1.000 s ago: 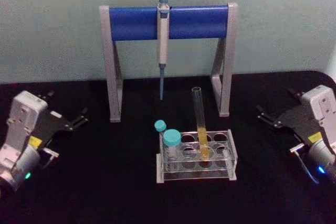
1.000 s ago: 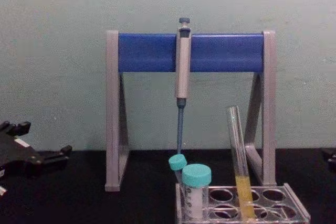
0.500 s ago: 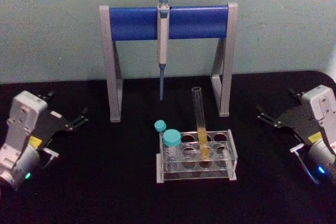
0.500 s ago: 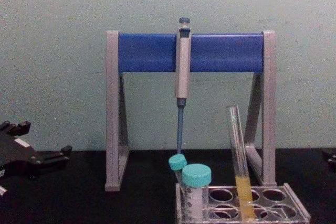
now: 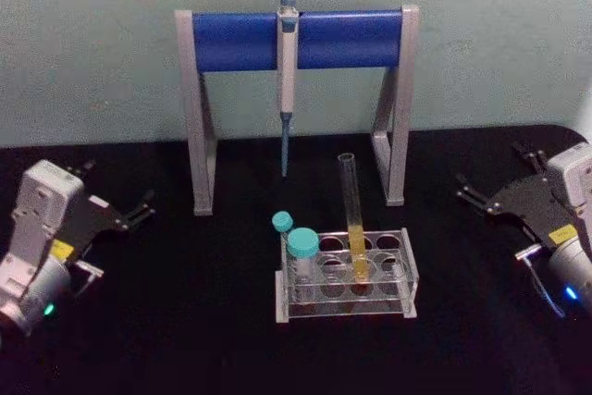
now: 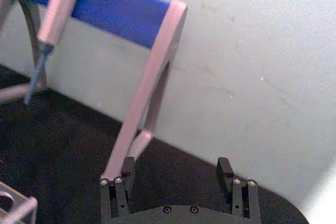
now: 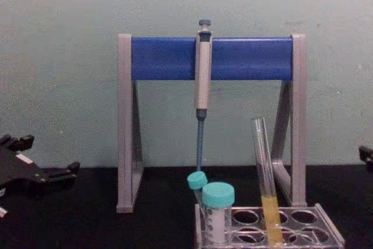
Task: Pick up the test tube from the test tube rack, shake it, then place it back into the test tube rack.
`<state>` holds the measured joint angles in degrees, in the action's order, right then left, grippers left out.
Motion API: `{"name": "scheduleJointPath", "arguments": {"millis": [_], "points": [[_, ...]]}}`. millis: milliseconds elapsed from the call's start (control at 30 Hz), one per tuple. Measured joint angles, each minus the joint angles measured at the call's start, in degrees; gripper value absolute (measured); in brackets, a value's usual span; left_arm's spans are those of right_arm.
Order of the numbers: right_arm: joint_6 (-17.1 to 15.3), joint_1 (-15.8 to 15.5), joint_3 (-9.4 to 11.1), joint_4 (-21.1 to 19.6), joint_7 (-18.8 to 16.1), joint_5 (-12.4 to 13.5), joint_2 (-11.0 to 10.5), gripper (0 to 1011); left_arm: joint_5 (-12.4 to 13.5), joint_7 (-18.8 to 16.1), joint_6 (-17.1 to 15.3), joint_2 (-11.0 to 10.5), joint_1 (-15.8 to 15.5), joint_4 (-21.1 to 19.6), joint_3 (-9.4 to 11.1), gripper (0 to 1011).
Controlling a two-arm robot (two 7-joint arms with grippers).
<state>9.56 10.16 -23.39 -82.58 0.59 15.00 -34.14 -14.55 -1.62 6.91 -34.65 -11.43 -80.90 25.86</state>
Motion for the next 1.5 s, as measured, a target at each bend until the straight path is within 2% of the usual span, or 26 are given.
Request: {"name": "scheduleJointPath", "arguments": {"millis": [100,167,200,267,467,667,967,1000,1200,1500], "points": [[1.45,-0.24,0.65,-0.64,-1.45,0.97,0.05,1000,0.0,0.0,0.0,0.0,0.0,0.0,0.0,1001],[3.29,-0.31,1.19,-1.45,-4.11,2.49,0.19,1000,0.0,0.0,0.0,0.0,0.0,0.0,0.0,1001],[3.29,-0.31,1.19,-1.45,-4.11,2.49,0.19,1000,0.0,0.0,0.0,0.0,0.0,0.0,0.0,1001],[4.3,-0.12,1.29,-1.88,-6.34,3.59,0.34,1000,0.0,0.0,0.0,0.0,0.0,0.0,0.0,1001],[5.76,1.08,0.51,-2.57,-12.67,5.99,1.34,1000,0.0,0.0,0.0,0.0,0.0,0.0,0.0,1001],[5.58,2.38,-0.76,-2.34,-18.0,7.76,2.65,1000,0.0,0.0,0.0,0.0,0.0,0.0,0.0,1001],[1.91,4.77,-2.26,-0.68,-25.02,10.62,4.64,1000,0.0,0.0,0.0,0.0,0.0,0.0,0.0,1001],[1.91,4.77,-2.26,-0.68,-25.02,10.62,4.64,1000,0.0,0.0,0.0,0.0,0.0,0.0,0.0,1001],[-2.64,6.19,-2.65,0.45,-27.7,12.21,6.14,1000,0.0,0.0,0.0,0.0,0.0,0.0,0.0,1001],[-7.2,7.53,-3.09,1.67,-29.07,11.99,7.49,1000,0.0,0.0,0.0,0.0,0.0,0.0,0.0,1001]]}}
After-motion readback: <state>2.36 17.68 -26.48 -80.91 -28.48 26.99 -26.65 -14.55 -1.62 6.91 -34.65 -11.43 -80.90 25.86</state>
